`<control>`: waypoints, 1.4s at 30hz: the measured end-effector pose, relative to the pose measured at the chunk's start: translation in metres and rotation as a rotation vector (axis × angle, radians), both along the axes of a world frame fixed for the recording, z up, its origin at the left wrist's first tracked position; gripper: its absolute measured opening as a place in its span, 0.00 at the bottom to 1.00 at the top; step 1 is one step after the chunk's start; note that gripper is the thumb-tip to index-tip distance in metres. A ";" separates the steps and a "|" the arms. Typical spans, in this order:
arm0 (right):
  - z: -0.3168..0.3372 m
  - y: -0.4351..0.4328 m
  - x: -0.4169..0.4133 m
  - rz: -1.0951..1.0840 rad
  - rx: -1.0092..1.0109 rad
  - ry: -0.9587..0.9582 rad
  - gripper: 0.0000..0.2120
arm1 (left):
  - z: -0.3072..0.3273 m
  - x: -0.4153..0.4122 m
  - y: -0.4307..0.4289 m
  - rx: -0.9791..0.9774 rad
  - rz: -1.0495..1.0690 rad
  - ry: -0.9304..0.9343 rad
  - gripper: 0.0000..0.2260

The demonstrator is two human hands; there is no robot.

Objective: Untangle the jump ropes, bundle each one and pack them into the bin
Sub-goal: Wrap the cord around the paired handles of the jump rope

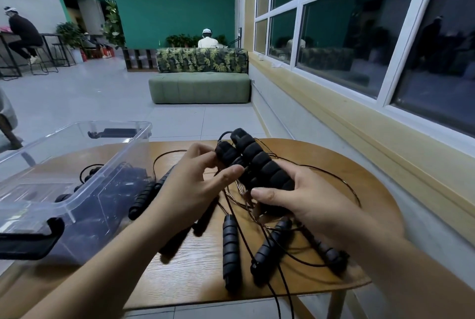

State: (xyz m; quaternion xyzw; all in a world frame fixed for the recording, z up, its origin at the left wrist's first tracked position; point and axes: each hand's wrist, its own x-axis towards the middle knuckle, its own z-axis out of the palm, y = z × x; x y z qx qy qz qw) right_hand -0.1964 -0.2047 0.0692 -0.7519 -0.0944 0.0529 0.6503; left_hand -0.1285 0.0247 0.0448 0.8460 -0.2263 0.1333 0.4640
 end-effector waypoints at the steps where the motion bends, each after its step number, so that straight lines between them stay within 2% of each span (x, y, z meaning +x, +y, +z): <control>1: 0.003 -0.004 0.001 0.008 0.010 -0.001 0.13 | 0.002 0.002 0.002 0.003 0.034 -0.062 0.21; 3: 0.010 -0.012 0.002 0.053 0.019 0.015 0.13 | 0.009 0.006 0.008 -0.039 0.149 -0.178 0.22; 5: 0.014 -0.017 0.000 0.197 -0.015 0.044 0.14 | 0.013 0.009 0.013 -0.166 0.156 -0.186 0.23; 7: 0.016 -0.018 -0.004 0.367 -0.050 0.040 0.15 | 0.014 0.010 0.013 -0.353 0.003 -0.117 0.23; 9: 0.018 -0.017 -0.006 0.454 -0.026 0.000 0.16 | 0.017 0.004 0.006 -0.505 -0.100 0.086 0.28; 12: 0.020 -0.017 -0.006 0.439 0.118 -0.068 0.17 | 0.022 -0.005 -0.010 -0.766 -0.181 0.371 0.30; 14: 0.021 -0.018 -0.005 0.362 0.231 -0.103 0.18 | 0.024 -0.010 -0.019 -0.817 -0.250 0.407 0.32; 16: 0.020 -0.017 -0.005 0.280 0.317 -0.122 0.18 | 0.024 -0.014 -0.027 -0.823 -0.306 0.360 0.33; 18: 0.020 -0.015 -0.005 0.227 0.380 -0.133 0.18 | 0.020 -0.018 -0.032 -0.765 -0.327 0.268 0.29; 20: 0.021 -0.015 -0.007 0.212 0.404 -0.137 0.19 | 0.014 -0.022 -0.039 -0.595 -0.253 0.136 0.18; 23: 0.021 -0.013 -0.009 0.274 0.324 -0.153 0.20 | 0.001 -0.022 -0.052 -0.252 -0.086 0.040 0.11; 25: 0.016 -0.008 -0.010 0.341 0.237 -0.158 0.19 | -0.011 -0.023 -0.058 -0.123 -0.132 0.039 0.07; 26: 0.014 -0.006 -0.010 0.364 0.203 -0.149 0.18 | -0.015 -0.027 -0.058 -0.059 -0.193 0.063 0.10; 29: 0.012 -0.005 -0.011 0.376 0.168 -0.108 0.16 | -0.018 -0.040 -0.053 0.102 -0.310 0.084 0.31; 30: 0.013 -0.007 -0.011 0.375 0.172 -0.099 0.16 | -0.019 -0.042 -0.052 0.118 -0.299 0.089 0.31; 32: 0.016 -0.009 -0.012 0.352 0.182 -0.100 0.16 | -0.018 -0.044 -0.058 0.165 -0.255 0.153 0.15; 34: 0.017 -0.010 -0.012 0.287 0.218 -0.106 0.17 | -0.015 -0.046 -0.066 0.246 -0.225 0.219 0.20; 35: 0.019 -0.011 -0.011 0.235 0.243 -0.108 0.17 | -0.017 -0.047 -0.068 0.280 -0.228 0.254 0.18; 38: 0.022 -0.025 -0.002 0.088 0.239 -0.133 0.18 | -0.011 -0.054 -0.065 0.318 -0.233 0.165 0.06; 42: 0.017 -0.056 0.018 -0.024 0.046 -0.139 0.17 | 0.002 -0.057 -0.060 0.396 -0.175 0.032 0.12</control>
